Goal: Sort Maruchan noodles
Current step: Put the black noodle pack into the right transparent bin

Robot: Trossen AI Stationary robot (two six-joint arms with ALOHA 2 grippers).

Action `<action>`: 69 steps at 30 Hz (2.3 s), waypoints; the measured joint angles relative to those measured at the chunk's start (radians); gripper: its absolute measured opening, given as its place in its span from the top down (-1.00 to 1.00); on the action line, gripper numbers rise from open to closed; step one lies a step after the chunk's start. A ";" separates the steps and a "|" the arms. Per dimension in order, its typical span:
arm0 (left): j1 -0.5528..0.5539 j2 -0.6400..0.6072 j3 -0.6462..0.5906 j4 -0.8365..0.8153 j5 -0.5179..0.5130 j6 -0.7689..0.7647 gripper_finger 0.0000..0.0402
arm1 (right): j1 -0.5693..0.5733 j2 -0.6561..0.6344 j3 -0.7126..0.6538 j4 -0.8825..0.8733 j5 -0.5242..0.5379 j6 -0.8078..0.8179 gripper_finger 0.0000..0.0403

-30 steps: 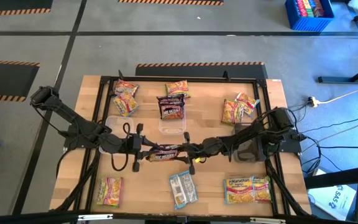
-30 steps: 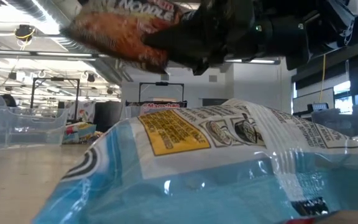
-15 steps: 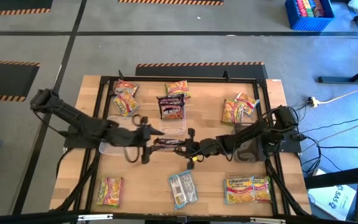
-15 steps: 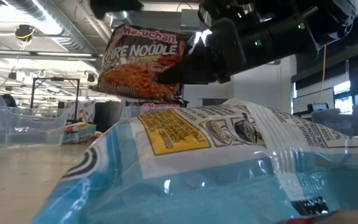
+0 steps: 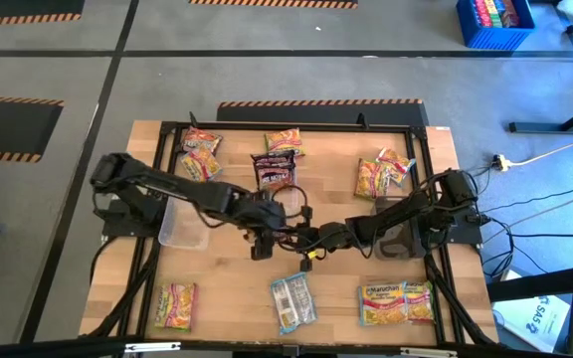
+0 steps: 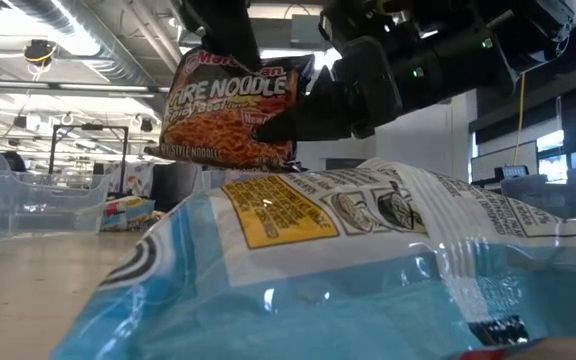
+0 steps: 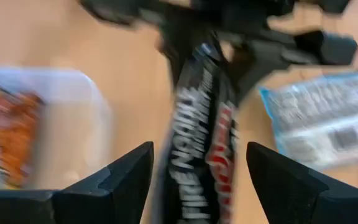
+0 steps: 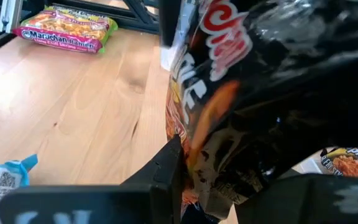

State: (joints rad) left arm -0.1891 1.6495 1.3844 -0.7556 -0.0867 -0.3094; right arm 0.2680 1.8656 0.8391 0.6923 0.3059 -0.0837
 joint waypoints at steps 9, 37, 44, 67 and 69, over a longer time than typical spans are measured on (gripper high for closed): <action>0.031 0.074 0.057 -0.161 0.036 -0.022 -0.22 | 0.000 0.000 0.000 -0.002 0.003 0.004 0.61; 0.054 0.071 0.194 -0.315 -0.028 0.092 0.44 | 0.009 -0.219 0.001 -0.286 0.028 0.050 -0.03; 0.122 0.070 0.289 -0.343 -0.139 0.218 0.44 | 0.038 -0.392 0.000 -0.636 0.071 0.134 -0.07; 0.378 0.070 -0.035 -0.009 0.005 0.396 0.44 | 0.190 -0.423 -0.079 -0.739 0.300 0.291 -0.07; 0.378 0.070 -0.066 0.039 0.008 0.405 0.44 | 0.190 -0.423 -0.080 -0.739 0.314 0.291 -0.07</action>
State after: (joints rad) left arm 0.1886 1.7191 1.3184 -0.7166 -0.0784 0.0955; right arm 0.4583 1.4429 0.7593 -0.0463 0.6198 0.2077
